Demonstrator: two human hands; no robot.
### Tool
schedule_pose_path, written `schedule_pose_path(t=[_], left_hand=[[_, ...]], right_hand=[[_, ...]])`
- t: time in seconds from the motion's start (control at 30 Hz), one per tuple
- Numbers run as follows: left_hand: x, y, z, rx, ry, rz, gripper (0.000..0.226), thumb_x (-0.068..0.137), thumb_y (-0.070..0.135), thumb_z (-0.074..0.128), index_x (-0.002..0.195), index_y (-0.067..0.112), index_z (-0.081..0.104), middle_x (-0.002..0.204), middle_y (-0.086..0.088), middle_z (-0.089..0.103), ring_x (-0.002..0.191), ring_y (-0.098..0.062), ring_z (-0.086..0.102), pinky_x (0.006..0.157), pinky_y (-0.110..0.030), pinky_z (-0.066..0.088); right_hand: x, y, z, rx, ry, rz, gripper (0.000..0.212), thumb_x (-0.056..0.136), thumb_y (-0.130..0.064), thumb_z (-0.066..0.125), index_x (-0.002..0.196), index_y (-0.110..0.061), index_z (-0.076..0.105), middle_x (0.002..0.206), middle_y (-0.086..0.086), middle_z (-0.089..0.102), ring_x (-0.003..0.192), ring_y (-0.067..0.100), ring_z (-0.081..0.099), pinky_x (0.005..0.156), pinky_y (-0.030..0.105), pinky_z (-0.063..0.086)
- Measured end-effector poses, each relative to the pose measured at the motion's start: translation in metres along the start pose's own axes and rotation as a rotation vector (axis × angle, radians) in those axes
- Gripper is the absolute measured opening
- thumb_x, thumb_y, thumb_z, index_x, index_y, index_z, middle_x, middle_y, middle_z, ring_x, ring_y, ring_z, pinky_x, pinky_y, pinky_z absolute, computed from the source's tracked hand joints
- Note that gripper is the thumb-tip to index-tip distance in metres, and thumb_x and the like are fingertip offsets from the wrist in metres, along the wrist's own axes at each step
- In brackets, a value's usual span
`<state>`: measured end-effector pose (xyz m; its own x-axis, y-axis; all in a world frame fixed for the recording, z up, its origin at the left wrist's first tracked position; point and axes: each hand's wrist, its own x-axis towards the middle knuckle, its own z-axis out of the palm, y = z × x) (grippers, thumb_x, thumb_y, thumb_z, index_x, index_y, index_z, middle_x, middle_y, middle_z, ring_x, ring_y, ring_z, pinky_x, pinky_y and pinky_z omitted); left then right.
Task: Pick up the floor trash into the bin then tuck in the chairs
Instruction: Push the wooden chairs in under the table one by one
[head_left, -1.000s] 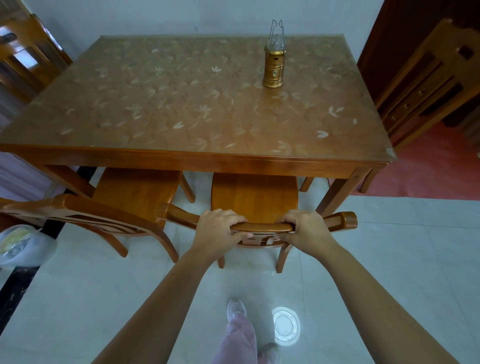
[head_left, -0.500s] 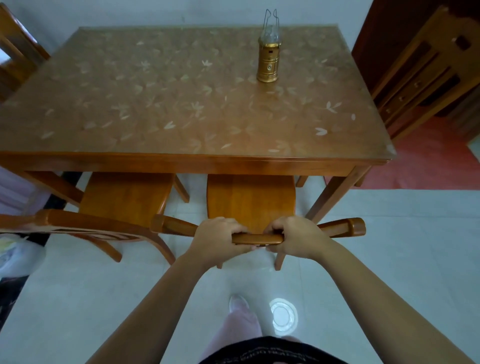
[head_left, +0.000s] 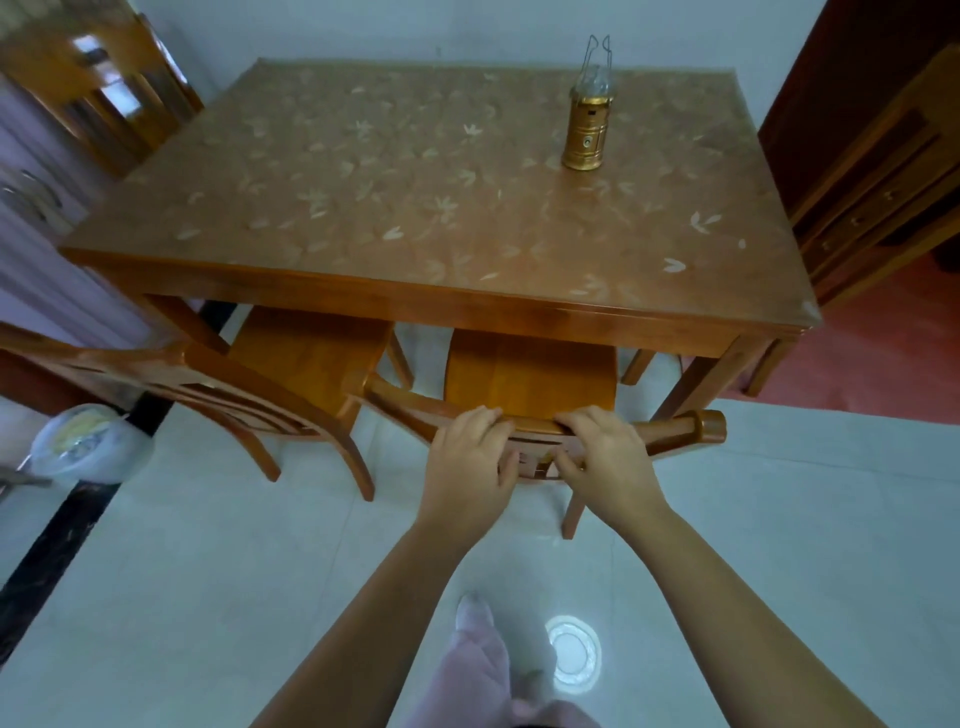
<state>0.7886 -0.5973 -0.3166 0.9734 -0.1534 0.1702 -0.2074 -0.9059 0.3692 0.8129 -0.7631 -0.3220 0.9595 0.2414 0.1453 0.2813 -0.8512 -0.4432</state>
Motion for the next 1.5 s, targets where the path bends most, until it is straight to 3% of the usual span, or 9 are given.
schedule_pose_path(t=[0.13,0.4,0.53,0.8,0.9,1.0,1.1,1.23,1.5], left_hand=[[-0.016,-0.001,-0.015,0.034,-0.02,-0.044,0.036,0.091,0.021,0.054,0.125,0.009,0.057,0.132,-0.007,0.055,0.125,-0.024,0.045,0.104,-0.036,0.032],[-0.013,-0.009,-0.027,0.112,-0.161,0.005,0.047,0.097,0.031,0.04,0.142,0.018,0.035,0.15,0.0,0.033,0.139,-0.016,0.021,0.114,-0.035,0.011],[-0.009,-0.01,-0.023,0.118,-0.189,0.005,0.048,0.097,0.031,0.041,0.143,0.019,0.033,0.152,0.001,0.028,0.142,-0.016,0.015,0.114,-0.037,0.006],[0.018,-0.01,-0.008,0.126,-0.254,0.022,0.052,0.097,0.035,0.042,0.145,0.019,0.029,0.151,0.002,0.03,0.142,-0.015,0.015,0.114,-0.043,0.004],[0.036,-0.017,-0.005,0.133,-0.294,0.075,0.045,0.096,0.035,0.044,0.138,0.021,0.039,0.14,0.002,0.043,0.135,-0.016,0.029,0.113,-0.045,0.008],[0.053,-0.026,-0.002,0.14,-0.312,0.201,0.034,0.095,0.037,0.044,0.124,0.022,0.052,0.119,0.003,0.057,0.113,-0.016,0.048,0.101,-0.034,0.028],[0.067,-0.036,-0.001,0.146,-0.368,0.292,0.032,0.092,0.042,0.048,0.118,0.025,0.057,0.108,0.003,0.061,0.1,-0.016,0.053,0.082,-0.03,0.04],[0.08,-0.043,-0.002,0.058,-0.487,0.297,0.032,0.087,0.045,0.055,0.115,0.031,0.06,0.103,0.007,0.063,0.094,-0.014,0.055,0.074,-0.03,0.044],[0.1,-0.047,-0.006,-0.245,-0.722,0.141,0.026,0.073,0.039,0.07,0.098,0.034,0.065,0.093,0.013,0.064,0.087,-0.008,0.059,0.072,-0.029,0.051]], right_hand=[[-0.01,-0.007,0.002,-0.034,0.014,0.011,0.04,0.076,-0.015,0.07,0.114,-0.006,0.062,0.112,0.011,0.062,0.106,0.032,0.056,0.09,0.046,0.044],[-0.018,-0.026,-0.002,-0.169,-0.118,0.127,0.053,0.09,-0.031,0.053,0.139,-0.021,0.036,0.147,0.001,0.033,0.138,0.021,0.021,0.112,0.047,0.014],[-0.016,-0.026,-0.004,-0.198,-0.101,0.112,0.05,0.089,-0.03,0.055,0.136,-0.021,0.042,0.142,0.001,0.04,0.134,0.021,0.029,0.111,0.049,0.014],[0.008,-0.012,-0.007,-0.137,-0.122,0.043,0.037,0.087,-0.026,0.058,0.123,-0.018,0.056,0.115,0.001,0.057,0.108,0.021,0.05,0.099,0.041,0.036],[0.02,-0.009,-0.003,-0.117,-0.17,0.017,0.031,0.086,-0.026,0.058,0.116,-0.018,0.059,0.106,0.001,0.06,0.098,0.02,0.055,0.085,0.032,0.044],[0.034,-0.006,0.0,-0.135,-0.259,0.019,0.024,0.086,-0.03,0.057,0.108,-0.022,0.061,0.098,-0.001,0.061,0.092,0.017,0.055,0.076,0.027,0.043],[0.046,-0.006,-0.001,-0.137,-0.367,0.049,0.022,0.084,-0.032,0.058,0.105,-0.026,0.061,0.096,-0.005,0.063,0.089,0.014,0.055,0.07,0.024,0.042],[0.056,-0.009,-0.001,-0.102,-0.474,0.111,0.019,0.08,-0.033,0.061,0.099,-0.031,0.061,0.082,-0.011,0.06,0.075,0.009,0.05,0.057,0.02,0.036],[0.071,-0.007,-0.005,-0.005,-0.62,0.18,0.024,0.069,-0.031,0.072,0.086,-0.031,0.055,0.08,-0.005,0.062,0.071,0.013,0.052,0.064,0.031,0.044]])
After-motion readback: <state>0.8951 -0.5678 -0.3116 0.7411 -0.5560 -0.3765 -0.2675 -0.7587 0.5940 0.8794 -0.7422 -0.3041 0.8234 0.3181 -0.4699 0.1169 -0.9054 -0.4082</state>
